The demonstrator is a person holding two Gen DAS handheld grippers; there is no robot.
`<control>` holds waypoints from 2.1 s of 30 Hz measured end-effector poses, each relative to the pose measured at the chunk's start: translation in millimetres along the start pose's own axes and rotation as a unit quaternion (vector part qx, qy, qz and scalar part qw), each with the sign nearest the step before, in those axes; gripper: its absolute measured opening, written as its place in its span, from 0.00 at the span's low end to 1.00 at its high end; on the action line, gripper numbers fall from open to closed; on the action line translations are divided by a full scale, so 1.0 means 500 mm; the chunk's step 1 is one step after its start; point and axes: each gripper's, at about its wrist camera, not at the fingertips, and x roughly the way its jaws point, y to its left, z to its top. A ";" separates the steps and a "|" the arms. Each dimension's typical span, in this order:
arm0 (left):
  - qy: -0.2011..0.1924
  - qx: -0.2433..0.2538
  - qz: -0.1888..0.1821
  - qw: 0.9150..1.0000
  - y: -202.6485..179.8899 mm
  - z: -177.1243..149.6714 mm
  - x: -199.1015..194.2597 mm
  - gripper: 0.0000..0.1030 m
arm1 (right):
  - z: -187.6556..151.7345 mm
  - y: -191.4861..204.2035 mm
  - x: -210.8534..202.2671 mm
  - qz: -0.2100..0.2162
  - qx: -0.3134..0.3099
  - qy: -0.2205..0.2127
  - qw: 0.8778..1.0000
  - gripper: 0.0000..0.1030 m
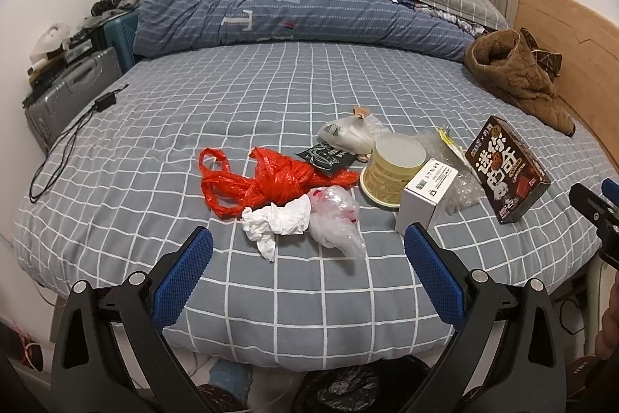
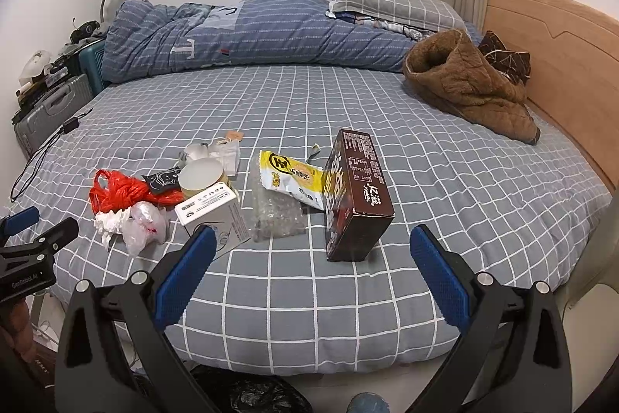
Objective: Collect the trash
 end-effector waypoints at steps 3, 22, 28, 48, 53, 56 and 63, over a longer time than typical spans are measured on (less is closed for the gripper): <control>0.002 0.001 0.003 1.000 0.002 0.001 0.001 0.94 | -0.001 0.002 0.001 0.001 0.000 0.001 1.000 0.93; 0.002 0.006 0.003 1.000 -0.002 0.002 0.001 0.94 | -0.003 0.006 0.002 0.004 -0.001 0.001 1.000 0.93; 0.001 0.007 0.002 1.000 -0.006 0.003 -0.003 0.94 | -0.002 0.005 0.002 0.005 -0.001 0.000 1.000 0.93; 0.001 0.005 0.002 1.000 -0.006 0.002 -0.002 0.94 | -0.002 0.004 0.002 0.004 -0.002 0.000 1.000 0.93; 0.002 0.003 0.002 1.000 -0.005 0.001 -0.002 0.94 | -0.002 0.004 0.002 0.004 -0.003 0.001 1.000 0.93; 0.002 0.003 0.002 1.000 -0.005 0.001 -0.001 0.94 | 0.000 0.004 0.002 0.004 -0.005 -0.001 1.000 0.93; 0.019 -0.001 0.008 1.000 0.011 -0.005 0.046 0.94 | 0.015 -0.013 0.048 -0.019 -0.018 0.001 1.000 0.93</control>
